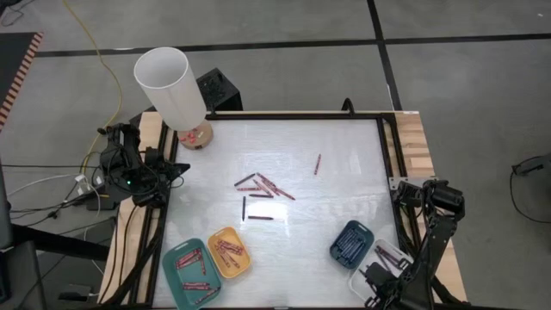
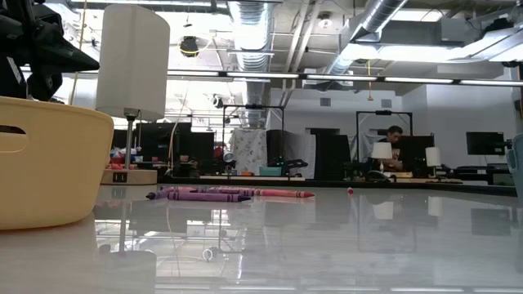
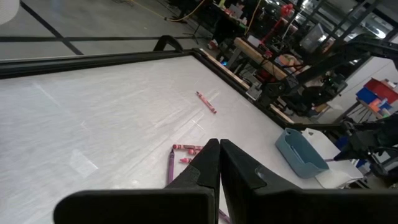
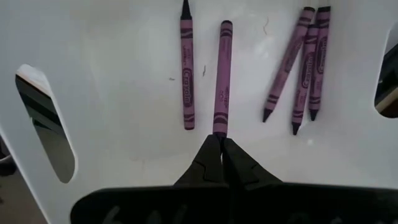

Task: Sort crayons
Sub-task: Put the purple crayon into the white bin, then put the red crayon into the blue bin

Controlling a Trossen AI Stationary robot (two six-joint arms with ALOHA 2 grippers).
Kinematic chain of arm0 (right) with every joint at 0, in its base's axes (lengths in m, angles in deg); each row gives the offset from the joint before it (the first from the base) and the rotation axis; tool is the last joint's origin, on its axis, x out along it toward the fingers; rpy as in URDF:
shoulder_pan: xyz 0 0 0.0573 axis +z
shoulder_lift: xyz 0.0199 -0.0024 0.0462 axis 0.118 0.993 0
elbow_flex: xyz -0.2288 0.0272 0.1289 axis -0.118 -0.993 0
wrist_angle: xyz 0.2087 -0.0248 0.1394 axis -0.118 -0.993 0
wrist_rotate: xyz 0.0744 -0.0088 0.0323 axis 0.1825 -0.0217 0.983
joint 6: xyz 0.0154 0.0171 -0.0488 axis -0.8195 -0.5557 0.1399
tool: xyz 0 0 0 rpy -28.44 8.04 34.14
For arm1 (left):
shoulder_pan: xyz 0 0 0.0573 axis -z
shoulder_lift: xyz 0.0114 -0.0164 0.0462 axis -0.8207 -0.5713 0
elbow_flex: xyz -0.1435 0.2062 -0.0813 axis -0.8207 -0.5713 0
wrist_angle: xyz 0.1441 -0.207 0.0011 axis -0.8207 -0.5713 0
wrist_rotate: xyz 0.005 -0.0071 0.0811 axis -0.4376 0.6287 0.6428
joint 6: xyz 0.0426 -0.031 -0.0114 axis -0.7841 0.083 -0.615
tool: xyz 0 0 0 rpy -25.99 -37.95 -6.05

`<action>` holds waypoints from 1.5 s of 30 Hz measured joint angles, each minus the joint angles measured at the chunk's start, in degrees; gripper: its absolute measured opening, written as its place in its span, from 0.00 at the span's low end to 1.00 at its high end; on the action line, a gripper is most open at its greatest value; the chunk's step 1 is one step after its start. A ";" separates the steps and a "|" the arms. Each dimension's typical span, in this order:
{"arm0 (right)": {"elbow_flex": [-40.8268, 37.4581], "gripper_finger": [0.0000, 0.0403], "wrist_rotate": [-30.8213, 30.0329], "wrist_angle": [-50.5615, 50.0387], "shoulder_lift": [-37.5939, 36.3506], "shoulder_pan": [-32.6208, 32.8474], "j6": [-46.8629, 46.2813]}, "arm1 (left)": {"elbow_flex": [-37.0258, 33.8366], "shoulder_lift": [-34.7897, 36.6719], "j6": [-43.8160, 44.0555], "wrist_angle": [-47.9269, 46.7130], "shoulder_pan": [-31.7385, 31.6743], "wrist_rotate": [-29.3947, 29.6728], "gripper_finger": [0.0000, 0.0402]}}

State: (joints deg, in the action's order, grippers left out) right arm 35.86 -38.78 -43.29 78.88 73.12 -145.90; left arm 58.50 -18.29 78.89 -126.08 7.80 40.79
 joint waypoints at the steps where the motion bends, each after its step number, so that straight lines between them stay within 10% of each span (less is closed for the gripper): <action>1: 0.00 0.00 0.00 0.00 0.00 0.00 0.02 | 0.00 0.00 0.00 0.00 0.02 -0.02 0.00; 20: 0.00 0.26 7.04 -1.40 0.00 -0.02 0.04 | 0.02 0.00 0.00 0.00 0.02 -0.02 0.00; 32: 0.22 0.27 -0.98 -1.84 -0.91 -3.48 7.60 | 0.01 0.00 0.00 0.00 0.02 -0.02 0.00; 45: 0.24 0.27 -22.12 -2.98 -8.10 -21.64 31.48 | 0.01 0.00 0.00 0.00 0.00 -0.02 0.00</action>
State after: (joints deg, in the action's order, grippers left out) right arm 36.10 -60.90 -46.26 70.78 51.49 -114.42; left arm 58.51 -18.29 78.89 -126.08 7.80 40.77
